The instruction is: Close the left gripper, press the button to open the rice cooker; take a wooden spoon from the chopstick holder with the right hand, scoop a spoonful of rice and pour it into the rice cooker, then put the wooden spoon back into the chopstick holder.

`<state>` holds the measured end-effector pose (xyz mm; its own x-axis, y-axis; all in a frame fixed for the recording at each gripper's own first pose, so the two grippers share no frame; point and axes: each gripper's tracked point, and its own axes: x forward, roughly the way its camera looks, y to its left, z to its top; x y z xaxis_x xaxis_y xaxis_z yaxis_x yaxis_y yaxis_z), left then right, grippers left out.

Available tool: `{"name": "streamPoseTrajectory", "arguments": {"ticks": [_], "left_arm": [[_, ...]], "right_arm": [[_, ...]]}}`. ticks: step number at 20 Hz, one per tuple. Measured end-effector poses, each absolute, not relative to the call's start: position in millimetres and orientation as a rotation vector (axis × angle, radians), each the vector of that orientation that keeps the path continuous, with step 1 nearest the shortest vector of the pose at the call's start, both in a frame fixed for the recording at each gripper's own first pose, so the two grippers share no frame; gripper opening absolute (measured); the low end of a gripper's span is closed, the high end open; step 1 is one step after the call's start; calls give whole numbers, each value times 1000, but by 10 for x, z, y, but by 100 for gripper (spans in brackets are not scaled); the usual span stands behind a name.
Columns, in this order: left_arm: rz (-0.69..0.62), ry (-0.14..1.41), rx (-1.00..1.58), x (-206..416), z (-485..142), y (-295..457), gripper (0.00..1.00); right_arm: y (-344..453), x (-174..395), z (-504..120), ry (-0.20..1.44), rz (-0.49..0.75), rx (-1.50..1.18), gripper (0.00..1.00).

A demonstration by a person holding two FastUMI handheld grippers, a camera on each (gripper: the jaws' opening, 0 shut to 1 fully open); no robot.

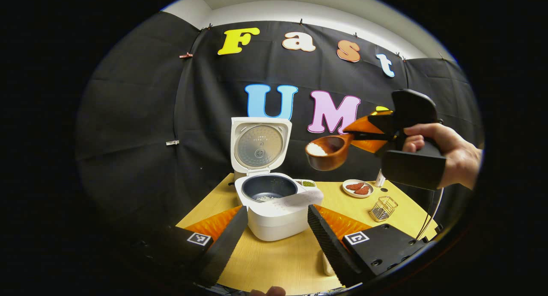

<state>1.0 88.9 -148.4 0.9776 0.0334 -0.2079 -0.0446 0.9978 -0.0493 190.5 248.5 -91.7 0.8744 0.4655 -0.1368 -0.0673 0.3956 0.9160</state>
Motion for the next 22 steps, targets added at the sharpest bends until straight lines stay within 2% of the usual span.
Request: {"name": "streamPoseTrajectory", "arguments": {"ticks": [12, 22], "left_arm": [[45, 207, -83, 22, -1554, 1099, 97], [79, 212, -96, 67, -1625, 1192, 95]], "right_arm": [[3364, 2997, -1174, 390, 348, 851, 10], [3811, 3200, -1836, 395, 389, 461, 10]]}}
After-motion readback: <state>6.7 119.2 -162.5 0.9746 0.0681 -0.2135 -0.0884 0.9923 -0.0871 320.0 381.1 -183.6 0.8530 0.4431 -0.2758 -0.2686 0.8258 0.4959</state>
